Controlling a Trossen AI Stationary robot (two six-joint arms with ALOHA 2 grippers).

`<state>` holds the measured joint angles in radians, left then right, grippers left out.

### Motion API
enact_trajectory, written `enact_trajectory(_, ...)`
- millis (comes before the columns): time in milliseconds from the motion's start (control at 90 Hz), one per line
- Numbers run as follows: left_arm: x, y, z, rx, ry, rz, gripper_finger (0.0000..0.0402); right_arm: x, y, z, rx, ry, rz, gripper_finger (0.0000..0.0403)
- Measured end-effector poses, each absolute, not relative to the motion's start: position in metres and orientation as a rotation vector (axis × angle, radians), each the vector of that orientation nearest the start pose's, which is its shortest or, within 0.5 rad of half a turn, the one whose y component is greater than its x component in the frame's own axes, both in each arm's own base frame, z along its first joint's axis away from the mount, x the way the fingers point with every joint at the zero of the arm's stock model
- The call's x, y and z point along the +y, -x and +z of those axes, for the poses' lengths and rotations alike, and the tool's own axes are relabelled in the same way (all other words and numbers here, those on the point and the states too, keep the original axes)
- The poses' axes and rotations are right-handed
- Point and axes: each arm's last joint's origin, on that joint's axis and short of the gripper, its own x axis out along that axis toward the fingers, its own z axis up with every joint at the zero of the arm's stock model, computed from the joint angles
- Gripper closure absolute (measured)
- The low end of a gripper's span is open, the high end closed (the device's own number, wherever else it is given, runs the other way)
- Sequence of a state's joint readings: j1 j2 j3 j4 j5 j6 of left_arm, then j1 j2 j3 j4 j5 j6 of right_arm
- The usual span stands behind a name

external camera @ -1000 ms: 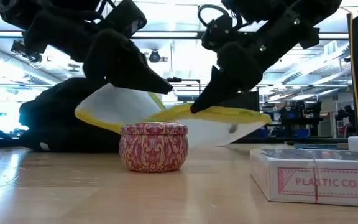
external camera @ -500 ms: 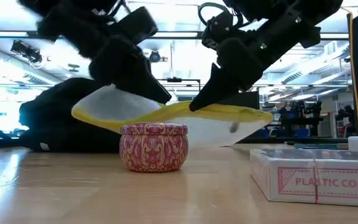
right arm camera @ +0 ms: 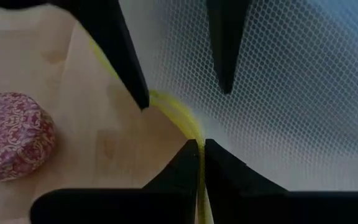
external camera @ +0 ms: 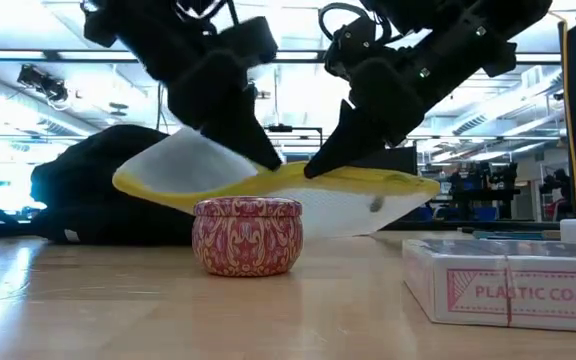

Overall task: Unpack backpack
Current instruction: Put the red urn into the zip lock bag

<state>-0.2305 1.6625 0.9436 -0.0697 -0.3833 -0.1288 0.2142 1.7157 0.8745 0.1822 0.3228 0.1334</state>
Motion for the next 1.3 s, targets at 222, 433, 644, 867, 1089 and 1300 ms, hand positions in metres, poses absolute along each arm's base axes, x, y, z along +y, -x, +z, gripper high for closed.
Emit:
enact_trajectory(222,-0.059,-0.334,0.165,0.798,-0.136,0.250,0.0204,0.064,-0.336,0.164,0.627,0.045,-0.143,0.0403)
enact_trajectory(433,-0.058,-0.333,0.173,0.769,-0.125,0.255,0.0204,0.064,-0.335,0.163,0.634,0.047,-0.143,0.0403)
enact_trajectory(644,-0.058,-0.332,0.174,0.763,-0.125,0.258,0.0204,0.063,-0.335,0.163,0.642,0.047,-0.144,0.0403)
enact_trajectory(867,-0.057,-0.333,0.177,0.767,-0.128,0.292,0.0204,0.064,-0.335,0.162,0.645,0.050,-0.143,0.0403)
enact_trajectory(1089,-0.060,-0.338,0.194,0.797,-0.148,0.329,0.0204,0.064,-0.334,0.162,0.648,0.056,-0.140,0.0403)
enact_trajectory(1300,-0.060,-0.339,0.195,0.809,-0.148,0.340,0.0204,0.066,-0.334,0.163,0.639,0.077,-0.178,0.0403)
